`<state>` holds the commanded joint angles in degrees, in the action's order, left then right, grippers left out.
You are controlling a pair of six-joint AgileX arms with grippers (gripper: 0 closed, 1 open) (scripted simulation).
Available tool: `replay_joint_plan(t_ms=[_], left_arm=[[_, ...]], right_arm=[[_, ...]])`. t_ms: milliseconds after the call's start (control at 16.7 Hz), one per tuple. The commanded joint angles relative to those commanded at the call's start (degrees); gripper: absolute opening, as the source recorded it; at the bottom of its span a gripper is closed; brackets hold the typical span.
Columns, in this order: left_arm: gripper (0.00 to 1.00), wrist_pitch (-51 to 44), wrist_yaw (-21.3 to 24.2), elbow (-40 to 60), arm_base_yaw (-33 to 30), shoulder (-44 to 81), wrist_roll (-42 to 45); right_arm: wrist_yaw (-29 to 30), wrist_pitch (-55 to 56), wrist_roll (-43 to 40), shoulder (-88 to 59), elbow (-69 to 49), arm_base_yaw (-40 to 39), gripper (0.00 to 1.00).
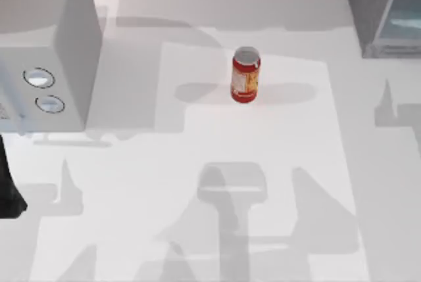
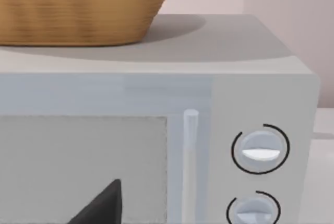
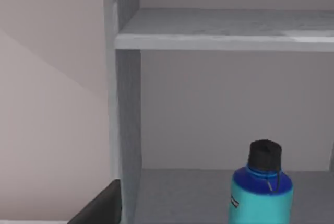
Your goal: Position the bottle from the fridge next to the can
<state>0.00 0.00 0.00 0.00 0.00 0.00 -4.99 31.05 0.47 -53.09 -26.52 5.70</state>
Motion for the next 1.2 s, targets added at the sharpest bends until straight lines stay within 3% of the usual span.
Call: replay_joint_plan(t_ms=[600, 840, 1200], left_arm=[[1.00, 0.00, 0.00, 0.00, 0.00, 0.00, 0.00], [1.00, 0.00, 0.00, 0.00, 0.00, 0.00, 0.00], [1.00, 0.00, 0.00, 0.00, 0.00, 0.00, 0.00]], right_arm=[[-4.81, 30.16, 0.22, -61.47, -25.67, 5.77, 1.00], [-5.73, 36.52, 0.20, -72.26, -31.12, 7.01, 1.00], [-5.83, 37.46, 0.19, -73.86, -31.79, 6.90, 1.00]])
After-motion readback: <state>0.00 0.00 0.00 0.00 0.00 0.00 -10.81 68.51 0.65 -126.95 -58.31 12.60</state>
